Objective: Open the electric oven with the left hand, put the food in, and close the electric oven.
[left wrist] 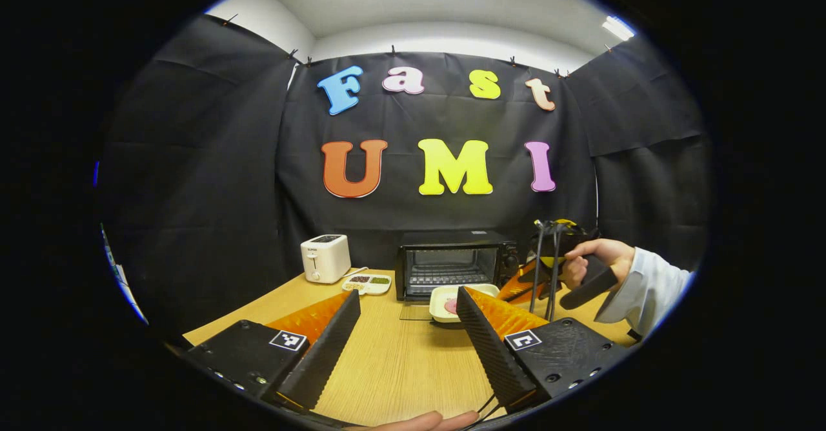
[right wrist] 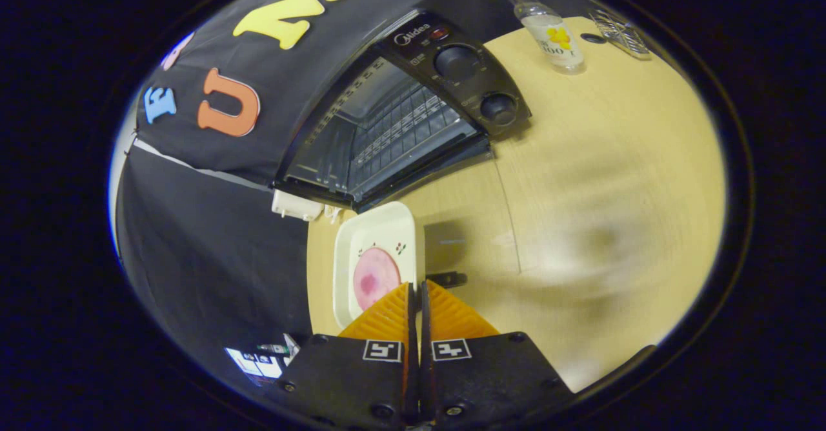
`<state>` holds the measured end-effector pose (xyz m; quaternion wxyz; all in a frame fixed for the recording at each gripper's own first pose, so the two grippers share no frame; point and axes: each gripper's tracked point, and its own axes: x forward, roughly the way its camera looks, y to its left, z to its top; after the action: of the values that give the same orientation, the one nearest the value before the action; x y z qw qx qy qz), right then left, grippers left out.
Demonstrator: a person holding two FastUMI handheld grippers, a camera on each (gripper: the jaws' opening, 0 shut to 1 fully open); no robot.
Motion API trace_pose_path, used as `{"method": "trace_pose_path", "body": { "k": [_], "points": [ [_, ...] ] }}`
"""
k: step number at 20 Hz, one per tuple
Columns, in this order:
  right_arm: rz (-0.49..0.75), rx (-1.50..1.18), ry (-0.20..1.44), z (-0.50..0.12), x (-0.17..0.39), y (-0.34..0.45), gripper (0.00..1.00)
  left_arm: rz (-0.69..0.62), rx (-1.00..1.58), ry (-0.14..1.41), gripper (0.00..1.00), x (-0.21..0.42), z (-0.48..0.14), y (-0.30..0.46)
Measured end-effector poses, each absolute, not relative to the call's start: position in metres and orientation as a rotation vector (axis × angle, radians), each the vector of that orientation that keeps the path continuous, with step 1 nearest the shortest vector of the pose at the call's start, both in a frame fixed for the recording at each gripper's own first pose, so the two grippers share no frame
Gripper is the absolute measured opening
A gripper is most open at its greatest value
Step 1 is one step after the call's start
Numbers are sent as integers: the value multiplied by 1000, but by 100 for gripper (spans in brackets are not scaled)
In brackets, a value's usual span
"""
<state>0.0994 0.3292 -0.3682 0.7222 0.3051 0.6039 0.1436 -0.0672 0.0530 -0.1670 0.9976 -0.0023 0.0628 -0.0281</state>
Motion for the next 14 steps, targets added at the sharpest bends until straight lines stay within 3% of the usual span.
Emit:
{"method": "trace_pose_path", "body": {
  "k": [10, 14],
  "points": [
    [-12, 848, 916, -391, 226, 351, 4, 18, -42, 116, 95, -61, -201, 103],
    [-16, 918, 795, -404, 265, 365, 4, 9, -52, 139, 95, -60, -218, 106]
  ]
}}
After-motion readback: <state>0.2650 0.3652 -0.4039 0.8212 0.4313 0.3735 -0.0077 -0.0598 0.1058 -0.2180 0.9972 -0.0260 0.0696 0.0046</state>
